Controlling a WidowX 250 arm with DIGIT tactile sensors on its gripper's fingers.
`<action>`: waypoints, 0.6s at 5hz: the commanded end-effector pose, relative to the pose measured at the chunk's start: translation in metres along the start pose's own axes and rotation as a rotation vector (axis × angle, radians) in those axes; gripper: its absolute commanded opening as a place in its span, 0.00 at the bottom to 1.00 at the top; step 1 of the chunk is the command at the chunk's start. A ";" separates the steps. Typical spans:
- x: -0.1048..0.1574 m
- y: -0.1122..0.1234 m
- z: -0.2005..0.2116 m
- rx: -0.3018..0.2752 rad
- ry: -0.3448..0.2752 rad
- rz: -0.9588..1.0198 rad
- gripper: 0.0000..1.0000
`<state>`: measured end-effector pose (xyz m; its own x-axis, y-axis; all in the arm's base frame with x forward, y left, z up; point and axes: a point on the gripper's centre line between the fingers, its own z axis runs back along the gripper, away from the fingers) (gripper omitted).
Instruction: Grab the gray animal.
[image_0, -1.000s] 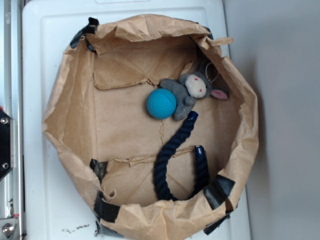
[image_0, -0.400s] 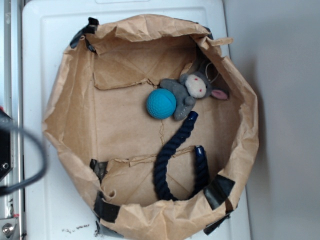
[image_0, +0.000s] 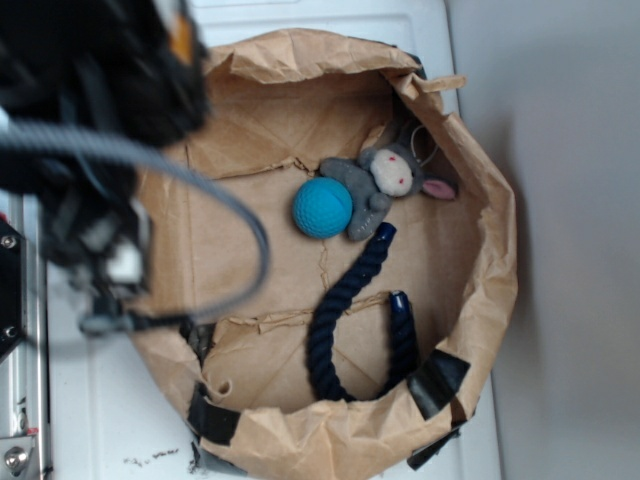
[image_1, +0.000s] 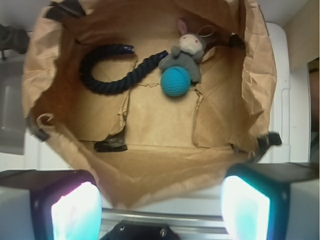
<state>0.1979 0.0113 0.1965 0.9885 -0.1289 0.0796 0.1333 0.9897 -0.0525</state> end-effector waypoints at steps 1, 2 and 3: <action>0.038 -0.013 -0.031 0.033 -0.003 0.017 1.00; 0.014 0.020 -0.046 0.002 0.020 0.089 1.00; 0.014 0.020 -0.046 0.002 0.020 0.089 1.00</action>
<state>0.2144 0.0260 0.1423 0.9988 -0.0467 0.0145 0.0476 0.9968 -0.0636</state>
